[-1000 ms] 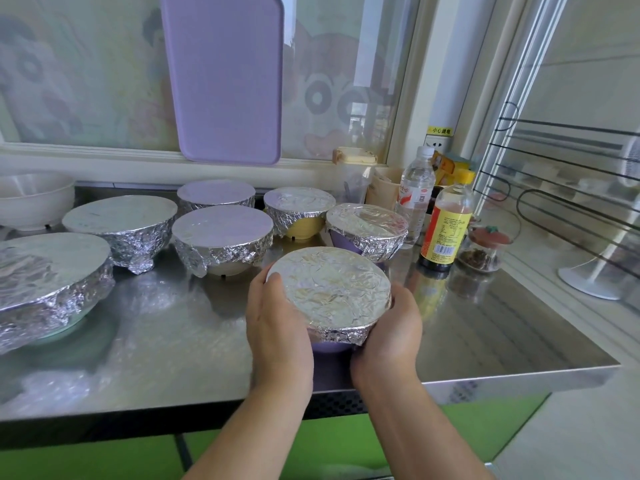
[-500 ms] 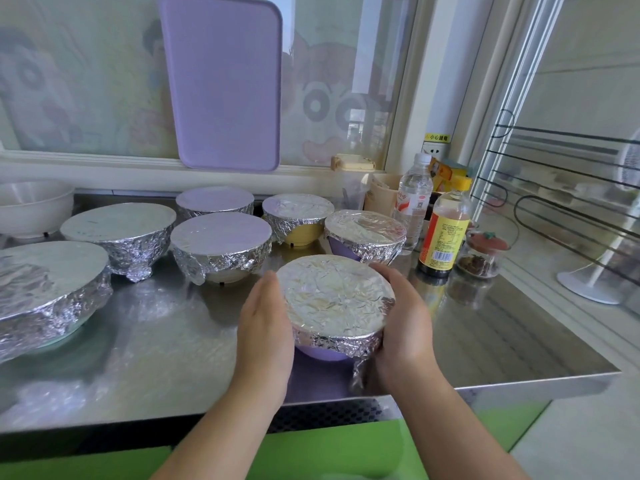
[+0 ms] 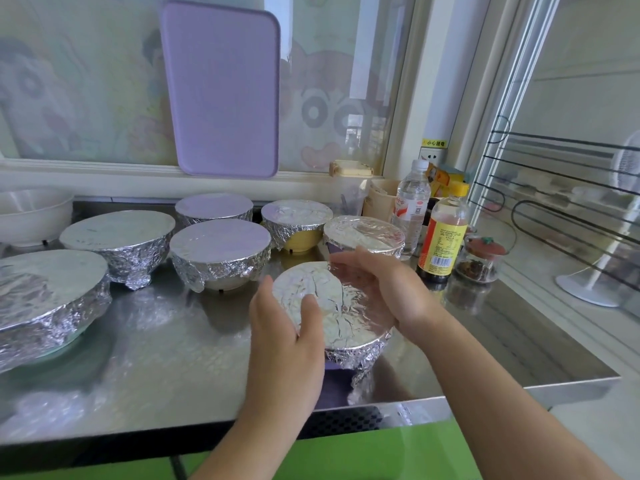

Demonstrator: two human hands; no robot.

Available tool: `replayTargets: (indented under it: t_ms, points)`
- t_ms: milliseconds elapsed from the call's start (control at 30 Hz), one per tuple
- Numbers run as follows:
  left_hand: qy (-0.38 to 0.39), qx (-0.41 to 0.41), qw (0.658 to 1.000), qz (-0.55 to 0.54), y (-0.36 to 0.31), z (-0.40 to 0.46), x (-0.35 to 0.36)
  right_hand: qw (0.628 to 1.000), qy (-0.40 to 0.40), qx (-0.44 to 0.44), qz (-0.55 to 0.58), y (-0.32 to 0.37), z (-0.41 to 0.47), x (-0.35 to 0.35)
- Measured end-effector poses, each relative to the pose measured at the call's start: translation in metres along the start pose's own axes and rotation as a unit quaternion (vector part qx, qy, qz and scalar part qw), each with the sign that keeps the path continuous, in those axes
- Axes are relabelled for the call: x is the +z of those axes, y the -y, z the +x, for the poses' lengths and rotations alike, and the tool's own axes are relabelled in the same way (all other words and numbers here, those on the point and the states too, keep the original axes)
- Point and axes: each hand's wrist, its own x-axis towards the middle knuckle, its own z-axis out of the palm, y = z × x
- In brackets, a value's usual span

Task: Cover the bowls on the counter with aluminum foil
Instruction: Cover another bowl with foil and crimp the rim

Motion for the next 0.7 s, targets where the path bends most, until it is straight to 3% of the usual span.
replayTargets:
  t_ms: [133, 300, 433, 533, 600, 700]
  points:
    - [0.015, -0.006, 1.0, 0.008, 0.01, 0.017, -0.014, 0.995, -0.054, 0.063, 0.054, -0.007, -0.003, 0.008]
    - [-0.039, -0.022, 0.999, 0.003, 0.014, 0.027, -0.032, 0.985, -0.067, -0.039, -0.157, -0.006, -0.036, 0.004]
    - [-0.056, 0.005, 0.998, 0.029, -0.004, 0.019, -0.022, 0.976, -0.106, -0.082, -0.172, 0.003, -0.02, -0.004]
    - [-0.036, 0.026, 0.996, 0.083, -0.02, 0.018, -0.007, 0.985, -0.049, -0.103, -0.127, 0.006, -0.005, -0.002]
    - [-0.034, 0.031, 0.992, 0.12, -0.02, 0.018, 0.001, 0.993, 0.012, -0.06, -0.099, 0.002, 0.003, 0.0]
    - [-0.061, 0.016, 0.991, 0.12, -0.011, 0.014, 0.006, 0.998, 0.015, -0.009, -0.062, -0.009, 0.011, 0.006]
